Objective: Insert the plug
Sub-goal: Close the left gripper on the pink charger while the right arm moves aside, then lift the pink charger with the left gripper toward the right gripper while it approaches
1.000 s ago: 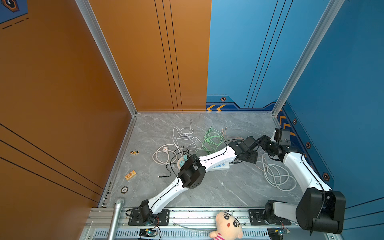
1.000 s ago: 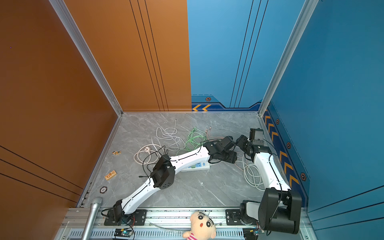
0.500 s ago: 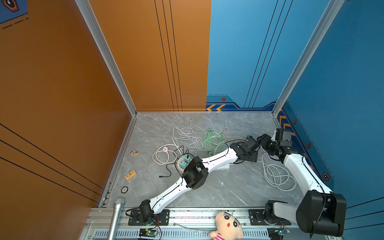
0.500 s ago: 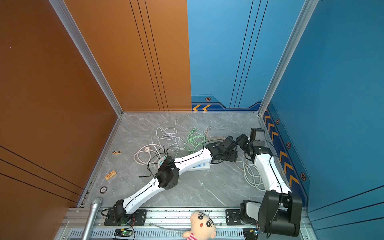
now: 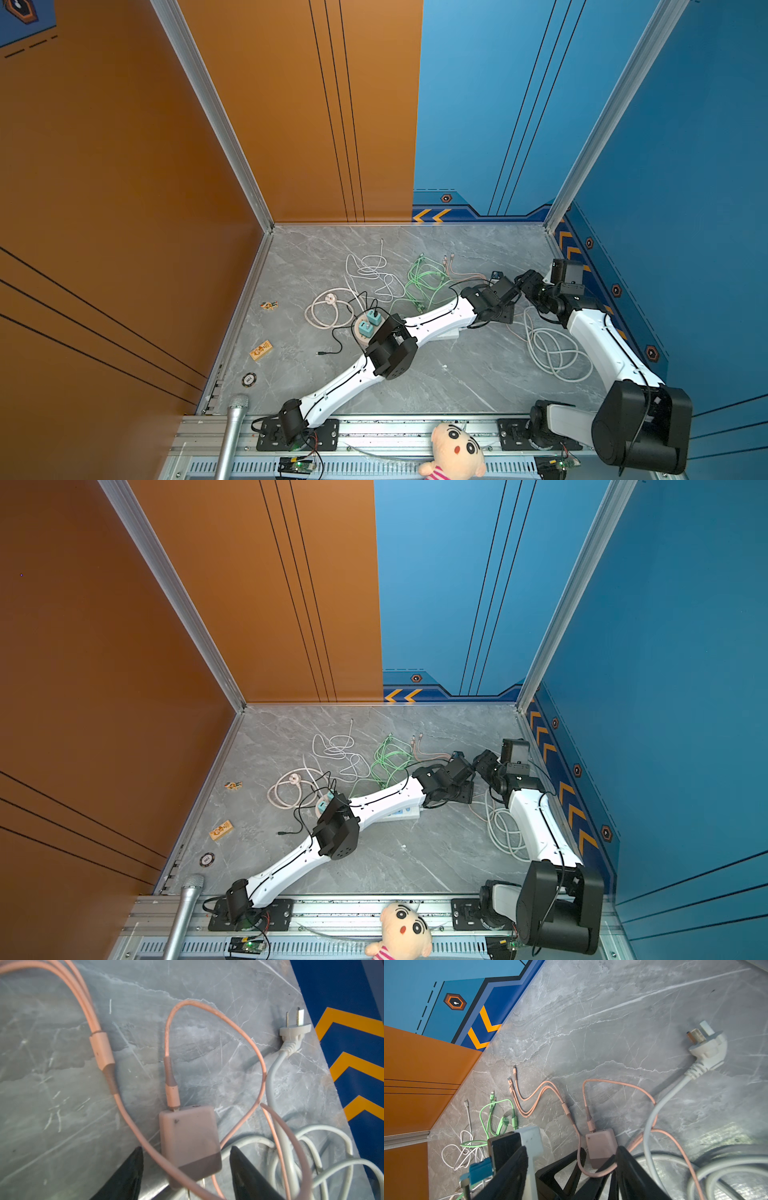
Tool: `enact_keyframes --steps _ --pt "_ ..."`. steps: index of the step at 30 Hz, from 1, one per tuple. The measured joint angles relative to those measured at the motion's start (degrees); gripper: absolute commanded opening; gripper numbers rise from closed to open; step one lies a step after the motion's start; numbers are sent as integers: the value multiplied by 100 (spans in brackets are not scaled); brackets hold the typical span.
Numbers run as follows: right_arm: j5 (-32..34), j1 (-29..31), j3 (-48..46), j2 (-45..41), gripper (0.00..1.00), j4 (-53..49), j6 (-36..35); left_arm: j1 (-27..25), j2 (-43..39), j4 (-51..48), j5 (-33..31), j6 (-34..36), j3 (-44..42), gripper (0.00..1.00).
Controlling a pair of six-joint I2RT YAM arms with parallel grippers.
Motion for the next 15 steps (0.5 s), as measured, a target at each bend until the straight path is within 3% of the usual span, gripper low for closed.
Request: enact_keyframes --steps 8,15 --pt "61 -15 -46 -26 68 28 13 -2 107 9 -15 -70 138 59" --pt "87 -15 -87 -26 68 31 22 -2 107 46 -55 17 76 61"
